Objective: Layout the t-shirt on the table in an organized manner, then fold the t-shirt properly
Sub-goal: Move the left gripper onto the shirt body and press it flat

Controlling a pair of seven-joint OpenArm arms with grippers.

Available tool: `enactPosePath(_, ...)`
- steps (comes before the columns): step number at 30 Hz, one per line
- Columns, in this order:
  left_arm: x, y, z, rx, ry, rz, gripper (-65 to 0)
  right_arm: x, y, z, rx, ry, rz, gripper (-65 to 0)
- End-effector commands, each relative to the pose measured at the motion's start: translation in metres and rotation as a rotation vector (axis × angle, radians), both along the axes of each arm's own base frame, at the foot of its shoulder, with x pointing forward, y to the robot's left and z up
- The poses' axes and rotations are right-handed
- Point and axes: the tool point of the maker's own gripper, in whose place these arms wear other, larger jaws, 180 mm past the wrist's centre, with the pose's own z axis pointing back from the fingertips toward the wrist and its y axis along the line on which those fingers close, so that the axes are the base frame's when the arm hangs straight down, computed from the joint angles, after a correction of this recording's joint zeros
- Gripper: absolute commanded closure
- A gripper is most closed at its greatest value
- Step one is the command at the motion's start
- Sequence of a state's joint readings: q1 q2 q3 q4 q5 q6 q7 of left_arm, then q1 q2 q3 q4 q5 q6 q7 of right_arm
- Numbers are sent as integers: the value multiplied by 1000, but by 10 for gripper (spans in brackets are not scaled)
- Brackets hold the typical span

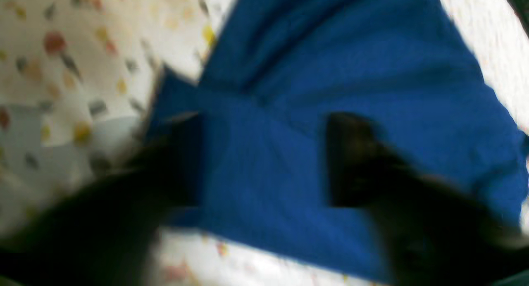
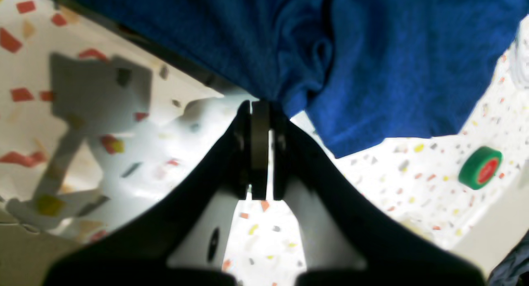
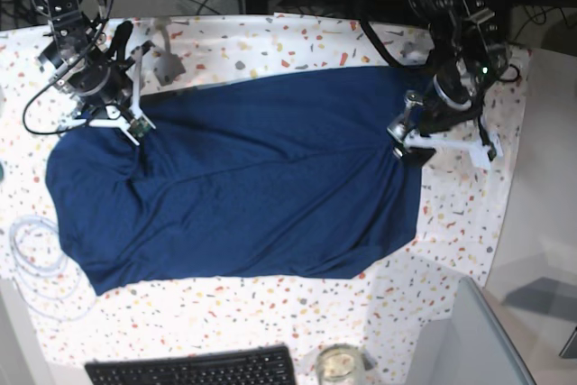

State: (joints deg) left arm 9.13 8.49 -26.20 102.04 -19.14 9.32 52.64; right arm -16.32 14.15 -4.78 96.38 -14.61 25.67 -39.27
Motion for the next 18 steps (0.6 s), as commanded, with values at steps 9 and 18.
enactPosePath(9,32,-9,-48,23,130,-40,0,8,-4,8,-7,-30,2,-3)
enactPosePath(18,73,-32,-74,128,66,-131,0,5,-4,6,-4,-24,-4,-2)
